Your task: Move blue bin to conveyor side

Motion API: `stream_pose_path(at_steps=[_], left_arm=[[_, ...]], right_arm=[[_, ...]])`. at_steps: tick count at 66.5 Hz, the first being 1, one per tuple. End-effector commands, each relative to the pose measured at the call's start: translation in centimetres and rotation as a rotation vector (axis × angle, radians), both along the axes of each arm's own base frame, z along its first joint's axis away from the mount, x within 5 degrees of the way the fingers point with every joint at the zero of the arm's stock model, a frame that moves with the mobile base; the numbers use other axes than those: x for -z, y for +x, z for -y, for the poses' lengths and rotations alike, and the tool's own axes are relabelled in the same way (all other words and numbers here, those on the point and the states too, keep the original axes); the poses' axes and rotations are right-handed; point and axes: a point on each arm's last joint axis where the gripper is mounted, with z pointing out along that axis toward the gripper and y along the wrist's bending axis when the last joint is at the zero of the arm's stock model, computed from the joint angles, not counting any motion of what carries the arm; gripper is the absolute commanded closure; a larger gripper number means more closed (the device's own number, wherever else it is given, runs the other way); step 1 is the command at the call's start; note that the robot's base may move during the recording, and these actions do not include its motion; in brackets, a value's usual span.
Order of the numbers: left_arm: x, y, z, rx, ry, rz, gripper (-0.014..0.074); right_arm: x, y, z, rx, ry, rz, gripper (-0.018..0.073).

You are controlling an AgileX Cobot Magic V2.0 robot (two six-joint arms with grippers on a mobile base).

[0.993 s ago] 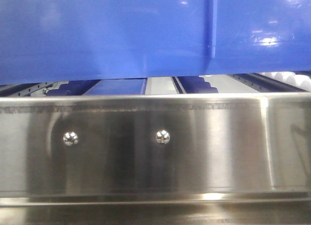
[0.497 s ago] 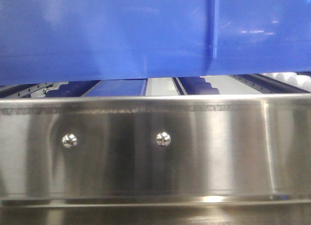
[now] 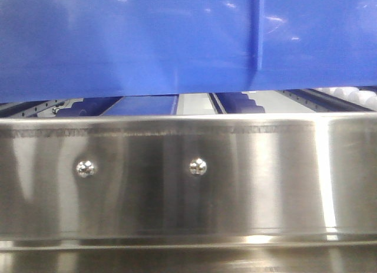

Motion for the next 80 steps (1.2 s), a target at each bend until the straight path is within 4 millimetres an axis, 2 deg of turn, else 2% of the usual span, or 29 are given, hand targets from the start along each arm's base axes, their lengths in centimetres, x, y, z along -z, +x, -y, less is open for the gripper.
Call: stream_pose_path(at_steps=[1,12,22,28,35,51,56,61,68,80], left_arm=[[-0.6,0.9,0.2,0.032,-0.001,-0.025,-0.0005],[-2.0,2.7,0.6,0.065,0.003,-0.14,-0.0005],[-3.9,5.1,0.8,0.063,-0.052,-0.238,-0.0005],[-5.4,6.3,1.0,0.063,-0.051,-0.3,-0.0005],[-6.7,7.6,1.1,0.052,-0.1,-0.389,-0.0005],[-8.6,11.3,1.1,0.001,-0.057,-0.578,-0.0005],[-8.5,12.5,0.8,-0.039,-0.038,-0.615,-0.0005],[-8.1,13.3,0.4,-0.085,-0.023,-0.644,-0.0005],[-7.3,14.8,-0.1,-0.11,-0.034,-0.69,-0.0005],[-5.7,17.4,-1.0,-0.149,-0.067,-0.765,-0.0005]], right_arm=[[-1.1,1.1,-0.2,-0.019,-0.006,-0.008,0.0],[-3.6,3.0,-1.4,-0.126,-0.027,-0.114,0.0],[-5.3,5.3,-3.3,-0.244,-0.07,-0.265,0.0],[-7.1,6.5,-4.5,-0.303,-0.078,-0.262,0.0],[-8.2,7.4,-5.3,-0.335,-0.08,-0.252,0.0],[-9.7,10.9,-7.1,-0.354,-0.132,-0.544,0.0],[-10.1,11.9,-7.4,-0.32,-0.113,-0.636,0.0],[-9.6,13.5,-7.3,-0.242,-0.146,-0.752,0.0],[-9.9,15.8,-7.7,-0.167,-0.141,-0.752,0.0],[-9.1,17.4,-8.4,-0.152,-0.104,-0.794,0.0]])
